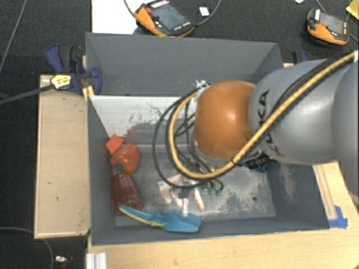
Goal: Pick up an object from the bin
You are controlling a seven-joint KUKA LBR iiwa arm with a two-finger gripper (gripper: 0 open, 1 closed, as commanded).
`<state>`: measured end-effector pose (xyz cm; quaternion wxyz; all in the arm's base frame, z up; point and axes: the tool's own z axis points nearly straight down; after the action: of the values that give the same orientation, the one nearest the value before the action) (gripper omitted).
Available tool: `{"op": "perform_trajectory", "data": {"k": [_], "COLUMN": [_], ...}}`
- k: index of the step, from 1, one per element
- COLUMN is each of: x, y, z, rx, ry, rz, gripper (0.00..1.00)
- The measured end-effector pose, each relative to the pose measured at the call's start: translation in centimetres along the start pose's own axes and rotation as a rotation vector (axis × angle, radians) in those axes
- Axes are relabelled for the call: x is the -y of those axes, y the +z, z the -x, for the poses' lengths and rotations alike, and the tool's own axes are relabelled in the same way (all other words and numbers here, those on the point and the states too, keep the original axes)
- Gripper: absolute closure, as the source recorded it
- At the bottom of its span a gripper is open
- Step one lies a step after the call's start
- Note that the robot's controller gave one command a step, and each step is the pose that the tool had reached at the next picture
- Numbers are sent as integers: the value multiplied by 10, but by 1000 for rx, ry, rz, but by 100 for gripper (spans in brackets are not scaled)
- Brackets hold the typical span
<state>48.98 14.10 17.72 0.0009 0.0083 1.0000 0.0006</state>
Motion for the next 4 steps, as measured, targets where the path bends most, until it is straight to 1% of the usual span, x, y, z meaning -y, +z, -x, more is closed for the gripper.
{"op": "perform_trajectory", "data": {"k": [1, 2, 3, 4], "x": [0, -1, 46, 15], "y": [0, -21, 2, -54], "z": [0, 0, 51, 27], "rx": [0, -12, -10, 3], "ry": [1, -1, -73, 147], "rz": [0, -3, -3, 4], "gripper": [0, 0, 0, 0]}}
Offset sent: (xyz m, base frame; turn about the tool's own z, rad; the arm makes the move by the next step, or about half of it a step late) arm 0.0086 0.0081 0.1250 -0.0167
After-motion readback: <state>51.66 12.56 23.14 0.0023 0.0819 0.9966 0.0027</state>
